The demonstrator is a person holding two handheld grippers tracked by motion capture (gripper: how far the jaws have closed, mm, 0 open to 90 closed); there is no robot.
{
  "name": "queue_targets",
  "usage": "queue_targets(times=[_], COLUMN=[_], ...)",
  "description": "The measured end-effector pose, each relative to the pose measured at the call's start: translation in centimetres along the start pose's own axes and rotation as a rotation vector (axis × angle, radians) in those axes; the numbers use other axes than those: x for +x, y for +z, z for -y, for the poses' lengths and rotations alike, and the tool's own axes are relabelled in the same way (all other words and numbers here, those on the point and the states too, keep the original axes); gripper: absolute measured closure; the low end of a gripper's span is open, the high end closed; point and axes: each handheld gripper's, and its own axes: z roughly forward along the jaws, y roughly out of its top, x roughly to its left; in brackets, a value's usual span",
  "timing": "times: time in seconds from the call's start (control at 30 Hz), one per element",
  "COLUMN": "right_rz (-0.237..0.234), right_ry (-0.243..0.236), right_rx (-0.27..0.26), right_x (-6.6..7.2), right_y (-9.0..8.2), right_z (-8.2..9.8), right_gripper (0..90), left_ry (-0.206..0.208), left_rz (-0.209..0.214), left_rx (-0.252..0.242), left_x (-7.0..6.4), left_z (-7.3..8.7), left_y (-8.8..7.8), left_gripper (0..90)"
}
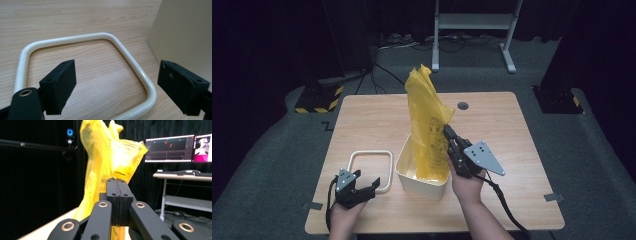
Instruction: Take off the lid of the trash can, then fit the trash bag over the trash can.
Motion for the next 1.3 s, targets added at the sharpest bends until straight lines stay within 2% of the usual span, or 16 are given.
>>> queue_targets(times=[0.4, 0.6, 0.83, 1.0, 1.17, 1.3], right_rz=[-0.010, -0.012, 0.007, 0.021, 0.029, 0.048], right_ry=[-0.047, -0.055, -0.055, -0.059, -0.081, -0.060], right_rx=[0.153, 0.182, 0.153, 0.147, 0.170, 0.222], right_x=[-0.5, -0.6, -1.1, -1.5, -1.5, -1.6], right_y=[-2.6, -3.3, -4.3, -4.5, -3.0, -1.1], right_z=[4.3, 4.9, 3.3, 1.6, 0.7, 0.7], right_gripper=[89.6, 88.0, 75.6, 71.1, 67.7, 63.1], left_ry=[0.023, 0.028, 0.022, 0.015, 0.026, 0.004], left_rz=[-0.011, -0.012, -0.010, -0.003, -0.008, -0.017], left_rx=[0.006, 0.007, -0.004, -0.002, -0.024, -0.045], left_x=[-0.4, -0.5, -0.2, -0.3, -0.2, 0.0], left_z=[-0.2, -0.2, -0.2, 0.0, -0.2, -0.2], left_y=[0.3, 0.3, 0.2, 0.3, 0.0, -0.2], left_gripper=[15.4, 15.4, 15.4, 15.4, 15.2, 15.2])
